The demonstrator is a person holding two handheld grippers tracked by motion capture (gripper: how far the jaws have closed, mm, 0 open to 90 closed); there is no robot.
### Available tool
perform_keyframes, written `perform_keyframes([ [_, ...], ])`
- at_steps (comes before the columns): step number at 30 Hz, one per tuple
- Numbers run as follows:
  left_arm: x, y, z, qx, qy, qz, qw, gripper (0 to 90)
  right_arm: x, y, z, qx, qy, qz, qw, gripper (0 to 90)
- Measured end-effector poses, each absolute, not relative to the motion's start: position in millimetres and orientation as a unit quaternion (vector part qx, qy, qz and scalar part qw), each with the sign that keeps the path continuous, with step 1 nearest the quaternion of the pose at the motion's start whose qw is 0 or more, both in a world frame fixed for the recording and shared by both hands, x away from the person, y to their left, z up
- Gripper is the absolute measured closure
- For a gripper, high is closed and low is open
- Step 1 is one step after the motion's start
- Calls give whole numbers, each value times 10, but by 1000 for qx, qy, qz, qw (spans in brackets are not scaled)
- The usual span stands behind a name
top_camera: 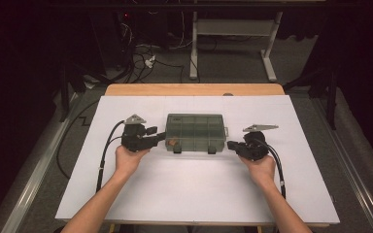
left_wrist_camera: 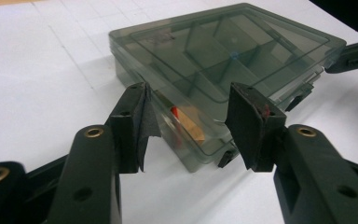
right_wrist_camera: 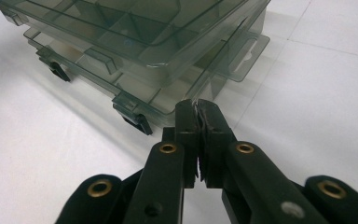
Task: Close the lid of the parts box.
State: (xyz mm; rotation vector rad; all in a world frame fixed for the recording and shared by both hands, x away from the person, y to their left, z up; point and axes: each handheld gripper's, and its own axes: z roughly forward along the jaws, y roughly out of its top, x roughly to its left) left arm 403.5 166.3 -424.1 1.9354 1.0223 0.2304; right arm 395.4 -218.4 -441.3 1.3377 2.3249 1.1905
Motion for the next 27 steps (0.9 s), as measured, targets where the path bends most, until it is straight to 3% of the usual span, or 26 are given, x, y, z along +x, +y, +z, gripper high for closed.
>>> perform_keyframes([
  [27, 4078, 1545, -4401, 803, 413, 73, 423, 539, 3966, -2089, -4299, 443, 777, 431, 116, 874],
])
